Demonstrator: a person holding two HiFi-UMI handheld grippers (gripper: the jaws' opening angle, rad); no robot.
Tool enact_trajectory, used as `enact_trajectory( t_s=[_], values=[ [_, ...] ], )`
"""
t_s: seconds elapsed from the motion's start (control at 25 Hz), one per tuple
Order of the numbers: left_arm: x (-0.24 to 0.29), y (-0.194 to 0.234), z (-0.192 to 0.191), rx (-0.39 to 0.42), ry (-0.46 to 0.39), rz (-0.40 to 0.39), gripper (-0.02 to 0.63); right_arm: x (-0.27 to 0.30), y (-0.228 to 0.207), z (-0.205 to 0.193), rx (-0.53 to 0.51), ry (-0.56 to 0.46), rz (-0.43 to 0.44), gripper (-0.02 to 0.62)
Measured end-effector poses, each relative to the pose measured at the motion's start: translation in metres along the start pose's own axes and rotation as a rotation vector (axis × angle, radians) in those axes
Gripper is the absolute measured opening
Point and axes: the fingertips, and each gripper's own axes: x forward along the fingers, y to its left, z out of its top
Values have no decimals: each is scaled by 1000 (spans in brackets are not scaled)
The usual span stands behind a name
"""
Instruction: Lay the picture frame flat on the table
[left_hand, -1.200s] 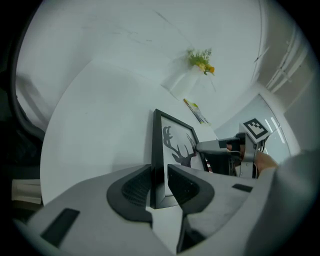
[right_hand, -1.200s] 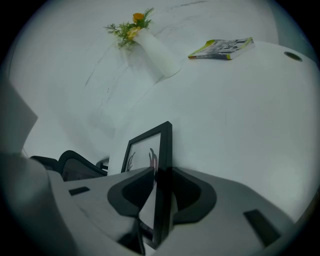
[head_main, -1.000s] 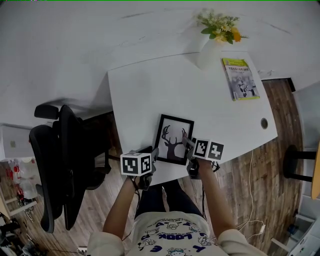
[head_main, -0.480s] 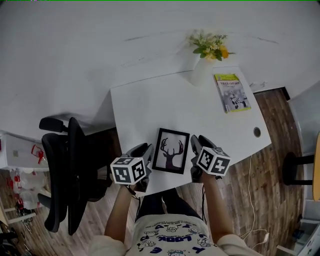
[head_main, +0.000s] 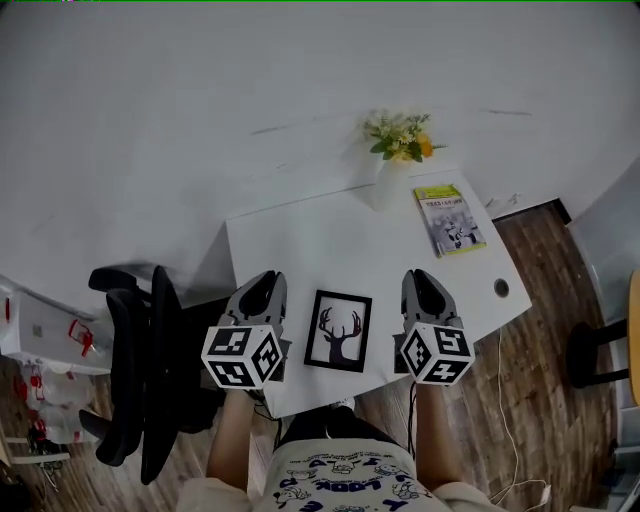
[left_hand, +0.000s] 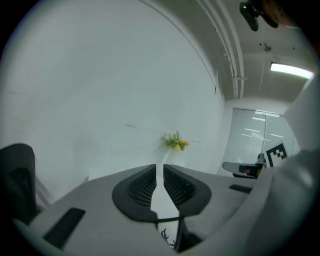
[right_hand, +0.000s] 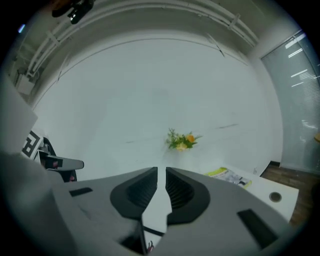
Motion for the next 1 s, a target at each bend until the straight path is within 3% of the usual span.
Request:
enact_trajectory(
  t_s=[0.32,1.0],
  values=[
    [-21,-12,44,101,-128,42,35,-21,-3,37,-37,-114,-28,52],
    [-37,-21,68,155,-200,87,25,-44,5,76,-52,-226,-36,38]
  ],
)
